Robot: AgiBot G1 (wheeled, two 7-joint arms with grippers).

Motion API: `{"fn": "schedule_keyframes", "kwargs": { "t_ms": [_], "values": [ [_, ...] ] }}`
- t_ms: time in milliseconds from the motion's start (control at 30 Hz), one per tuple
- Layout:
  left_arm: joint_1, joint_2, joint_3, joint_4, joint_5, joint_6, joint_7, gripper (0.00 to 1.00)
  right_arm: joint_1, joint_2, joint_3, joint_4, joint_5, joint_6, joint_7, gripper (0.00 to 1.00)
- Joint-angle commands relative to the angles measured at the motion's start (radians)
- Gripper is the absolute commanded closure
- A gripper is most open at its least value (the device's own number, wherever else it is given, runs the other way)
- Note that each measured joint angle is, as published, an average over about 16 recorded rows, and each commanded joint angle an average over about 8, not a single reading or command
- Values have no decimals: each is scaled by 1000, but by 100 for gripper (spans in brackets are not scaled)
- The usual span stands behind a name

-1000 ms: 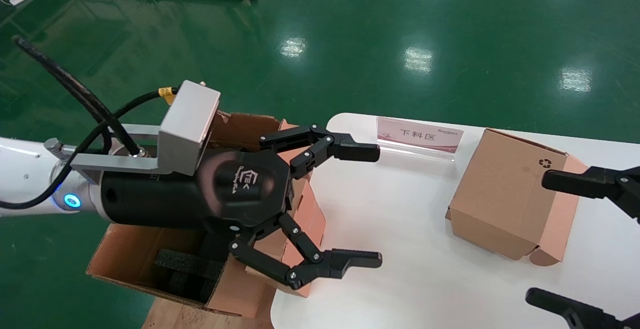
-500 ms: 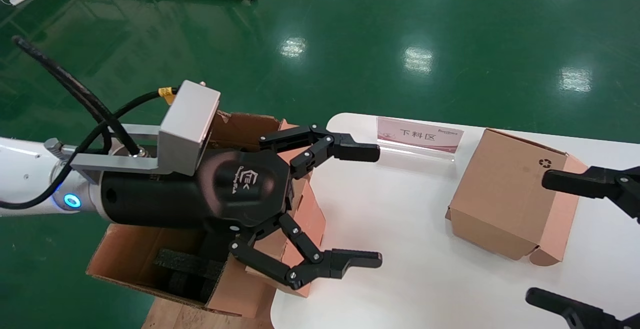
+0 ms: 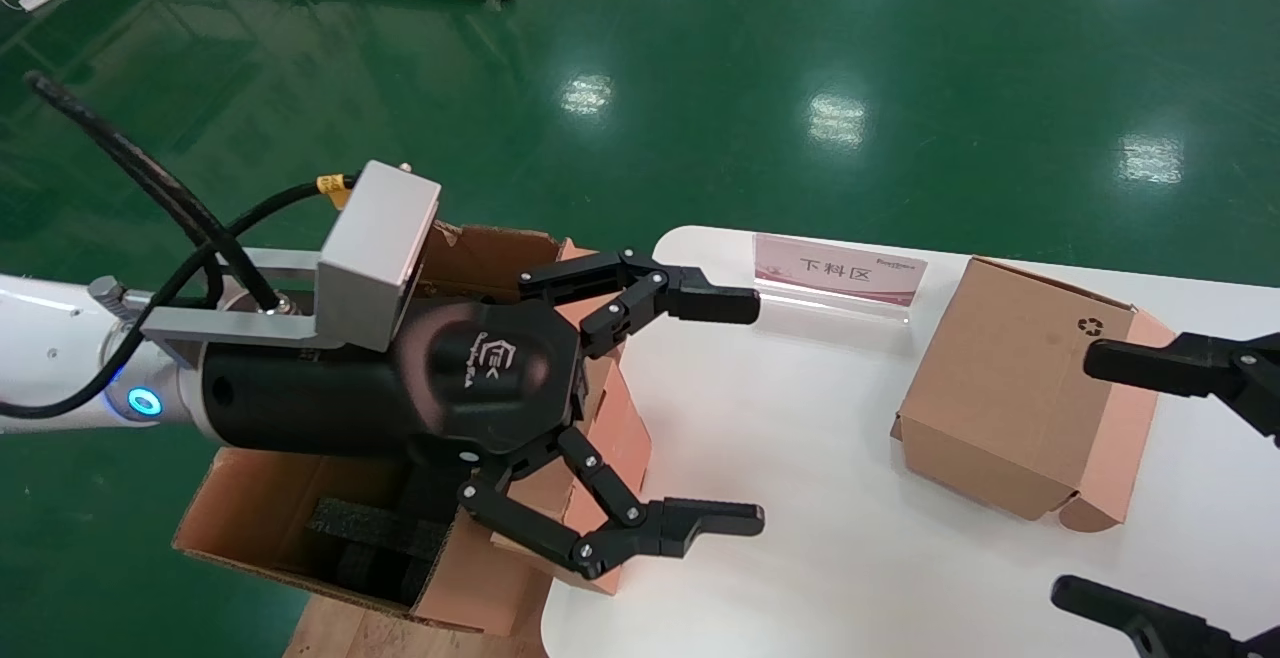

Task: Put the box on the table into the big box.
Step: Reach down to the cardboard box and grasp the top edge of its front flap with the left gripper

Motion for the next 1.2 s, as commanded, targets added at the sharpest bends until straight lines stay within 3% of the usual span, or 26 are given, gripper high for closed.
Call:
{"fn": "schedule_keyframes", "kwargs": {
  "t_ms": [33, 333, 800, 1200],
  "values": [
    [0, 0, 0, 0, 0, 0, 0, 0, 0, 0, 0, 0, 0, 0, 0, 0],
    [5, -3, 3, 3, 18, -17, -28, 0, 0, 0, 0, 0, 0, 0, 0, 0],
    [64, -58, 84, 34, 300, -270, -446, 0, 0, 0, 0, 0, 0, 0, 0, 0],
    [-8, -85, 125, 24, 391, -321, -629, 0, 0, 0, 0, 0, 0, 0, 0, 0]
  ]
}}
